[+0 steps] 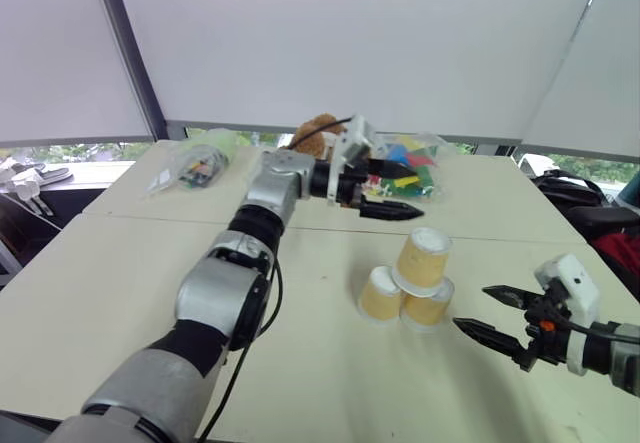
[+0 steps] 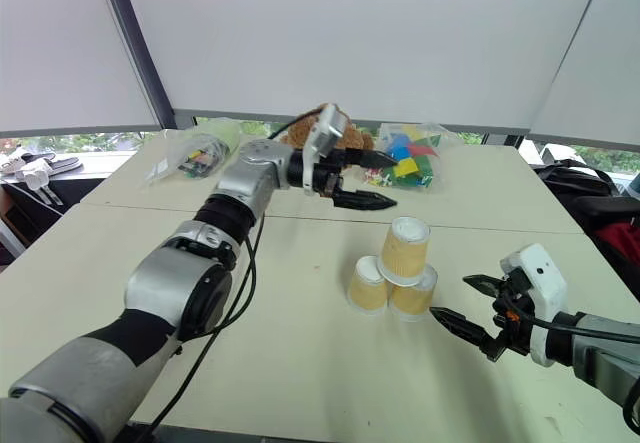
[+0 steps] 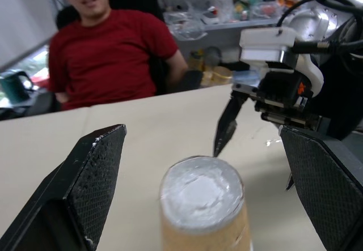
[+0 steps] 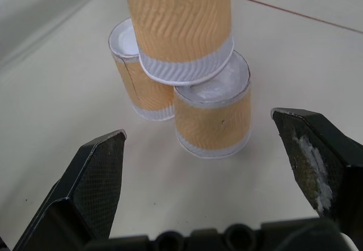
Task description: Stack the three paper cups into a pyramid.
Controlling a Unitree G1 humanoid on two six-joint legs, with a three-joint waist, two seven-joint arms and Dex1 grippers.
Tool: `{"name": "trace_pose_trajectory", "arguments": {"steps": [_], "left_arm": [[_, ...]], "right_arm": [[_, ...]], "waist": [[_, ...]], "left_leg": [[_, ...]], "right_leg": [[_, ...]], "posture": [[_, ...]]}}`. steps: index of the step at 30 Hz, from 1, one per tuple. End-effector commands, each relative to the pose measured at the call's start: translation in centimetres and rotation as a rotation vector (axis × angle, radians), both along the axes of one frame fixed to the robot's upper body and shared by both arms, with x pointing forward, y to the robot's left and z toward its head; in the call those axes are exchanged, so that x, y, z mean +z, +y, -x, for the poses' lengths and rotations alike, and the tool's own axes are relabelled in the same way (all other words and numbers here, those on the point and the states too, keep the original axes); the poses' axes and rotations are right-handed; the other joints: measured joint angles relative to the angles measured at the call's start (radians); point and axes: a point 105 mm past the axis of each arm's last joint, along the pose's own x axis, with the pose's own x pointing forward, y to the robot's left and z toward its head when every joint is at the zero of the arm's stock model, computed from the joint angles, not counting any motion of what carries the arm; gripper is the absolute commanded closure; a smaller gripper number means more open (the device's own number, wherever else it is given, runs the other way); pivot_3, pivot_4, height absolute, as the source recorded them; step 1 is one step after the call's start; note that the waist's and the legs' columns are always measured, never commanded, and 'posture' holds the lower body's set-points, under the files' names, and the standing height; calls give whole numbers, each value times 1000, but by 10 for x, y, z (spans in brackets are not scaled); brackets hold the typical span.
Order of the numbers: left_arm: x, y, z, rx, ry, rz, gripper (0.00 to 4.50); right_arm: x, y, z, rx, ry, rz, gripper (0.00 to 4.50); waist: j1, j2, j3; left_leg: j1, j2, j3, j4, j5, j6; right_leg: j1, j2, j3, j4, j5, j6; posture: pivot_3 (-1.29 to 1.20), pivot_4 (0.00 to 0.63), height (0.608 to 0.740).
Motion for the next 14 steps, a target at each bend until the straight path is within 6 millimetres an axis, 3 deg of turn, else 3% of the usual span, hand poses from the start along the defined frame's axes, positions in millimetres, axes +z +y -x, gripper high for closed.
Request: {"name": "trace_pose_trajectory", "arguments": {"steps": [1, 3, 5, 7, 11, 14], "left_arm": [[-7, 81, -29, 253, 32, 5, 43], [-49, 127, -37, 398, 88, -97, 43], [-79, 155, -32, 489, 144, -154, 43], [-101, 174, -18, 553, 214, -177, 43], [-129, 181, 20, 597, 314, -188, 43], [-138, 180, 34, 633, 326, -189, 43]], "right_arm": [[3, -15, 0, -42, -23, -30, 0], [-2, -20, -2, -52, -3, -43, 0], [-7, -24, -5, -53, 15, -38, 0], [-10, -29, -6, -57, 28, -33, 0], [-19, -35, -8, -49, 71, -5, 0], [-25, -37, -10, -41, 93, 9, 0]], "waist": [[2, 1, 0], [-27, 8, -5], [-40, 8, -5], [-29, 7, -4], [5, 4, -2], [16, 4, -2]], "left_leg": [[0, 0, 0, 0, 0, 0], [1, 0, 0, 0, 0, 0], [17, -2, -2, -9, -1, 2], [17, -1, -2, -12, -1, 1], [13, -1, -3, -7, 0, 0], [12, -2, -5, 0, 0, 0]], "right_leg": [[0, 0, 0, 0, 0, 0], [1, 0, 2, 0, 0, 1], [7, 2, 8, 1, 0, 1], [7, 1, 7, 2, -1, 0], [7, 0, 6, 1, -1, 0], [11, -1, 6, 1, -1, 0]], "posture": [[0, 150, 740], [0, 150, 740], [0, 150, 740], [0, 150, 740], [0, 150, 740], [0, 150, 740]]}}
